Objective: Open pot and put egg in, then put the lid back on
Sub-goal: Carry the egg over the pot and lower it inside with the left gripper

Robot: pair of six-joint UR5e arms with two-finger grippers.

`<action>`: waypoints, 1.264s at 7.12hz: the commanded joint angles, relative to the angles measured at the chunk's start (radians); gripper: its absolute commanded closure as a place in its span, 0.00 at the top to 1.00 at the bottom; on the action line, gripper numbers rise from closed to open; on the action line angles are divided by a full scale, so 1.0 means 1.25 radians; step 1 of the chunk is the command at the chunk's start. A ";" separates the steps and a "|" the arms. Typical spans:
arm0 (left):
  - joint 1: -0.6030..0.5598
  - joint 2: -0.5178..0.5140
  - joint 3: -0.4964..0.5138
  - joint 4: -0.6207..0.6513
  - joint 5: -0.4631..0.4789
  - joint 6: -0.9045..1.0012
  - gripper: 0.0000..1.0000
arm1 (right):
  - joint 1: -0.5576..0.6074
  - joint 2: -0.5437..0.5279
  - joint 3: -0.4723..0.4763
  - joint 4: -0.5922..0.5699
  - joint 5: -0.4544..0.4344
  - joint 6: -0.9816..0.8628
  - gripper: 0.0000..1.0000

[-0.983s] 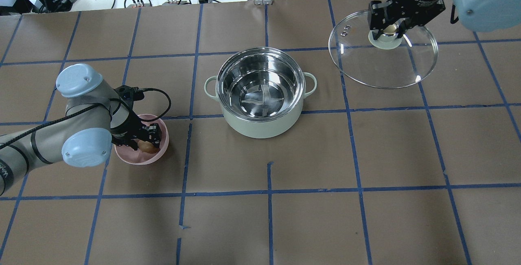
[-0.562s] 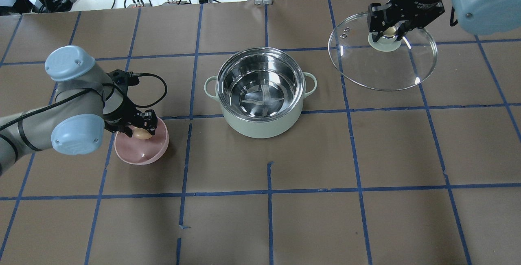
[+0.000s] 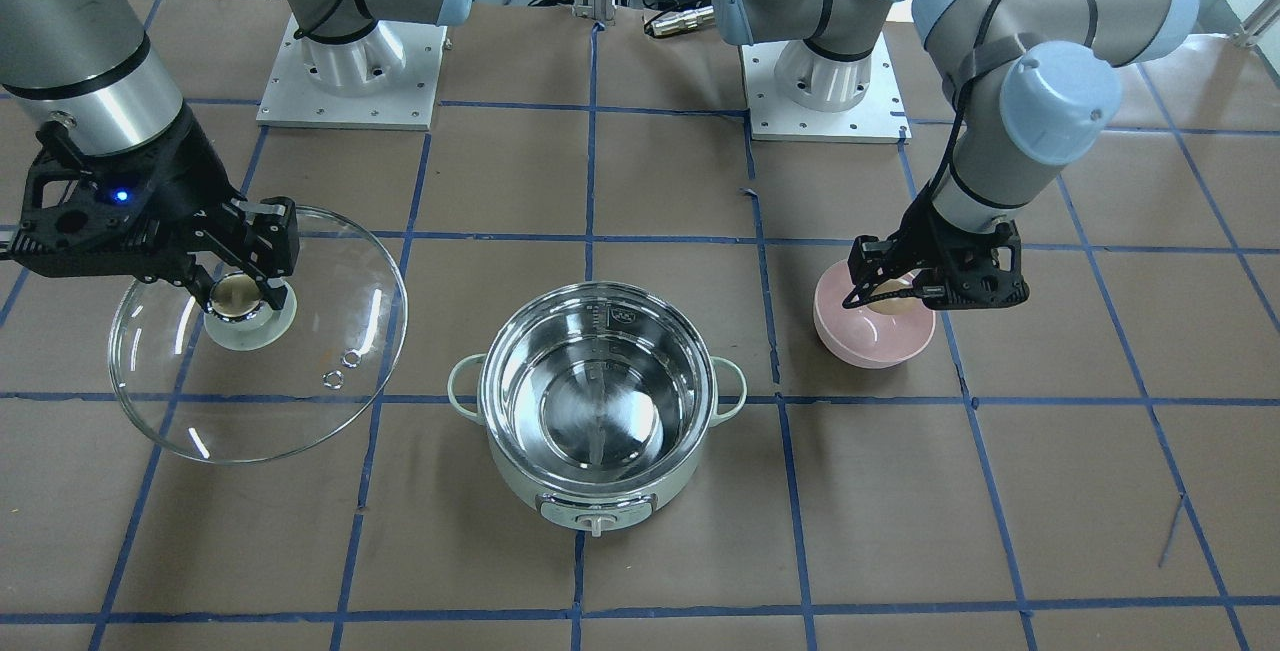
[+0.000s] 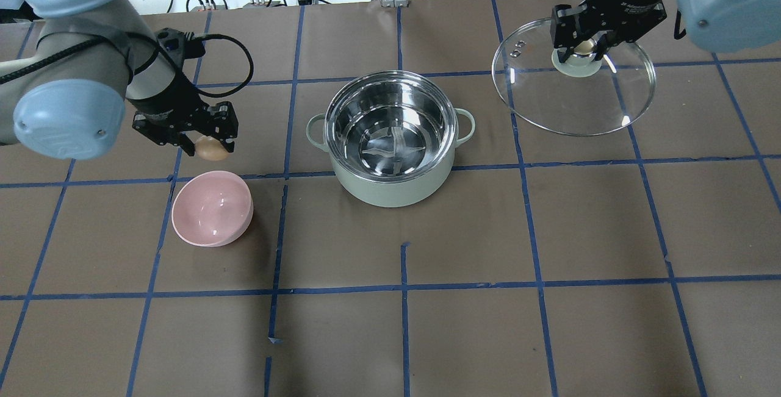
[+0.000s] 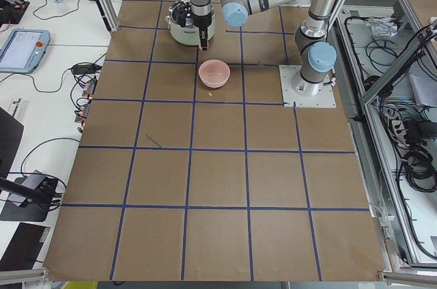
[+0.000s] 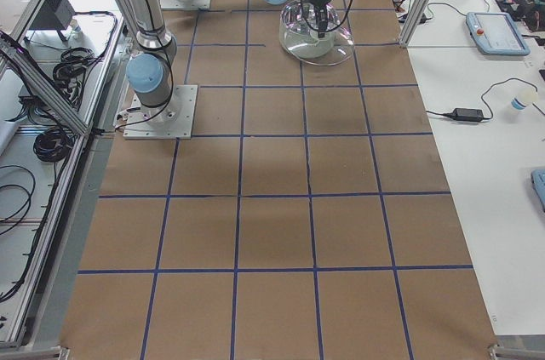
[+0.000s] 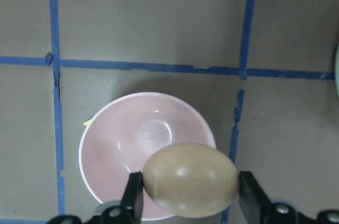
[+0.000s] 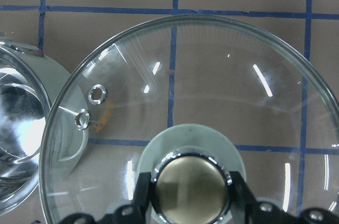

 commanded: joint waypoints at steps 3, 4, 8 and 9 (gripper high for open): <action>-0.260 -0.169 0.159 0.122 -0.006 -0.168 0.15 | 0.000 0.001 0.001 -0.002 0.000 0.000 0.40; -0.298 -0.216 0.164 0.180 0.003 -0.200 0.15 | 0.000 0.001 0.001 -0.002 0.000 0.000 0.40; -0.313 -0.328 0.163 0.219 -0.051 -0.207 0.16 | 0.000 0.000 0.004 -0.005 0.000 0.000 0.40; -0.313 -0.331 0.163 0.221 -0.057 -0.204 0.16 | 0.000 0.000 0.005 -0.005 0.000 0.000 0.40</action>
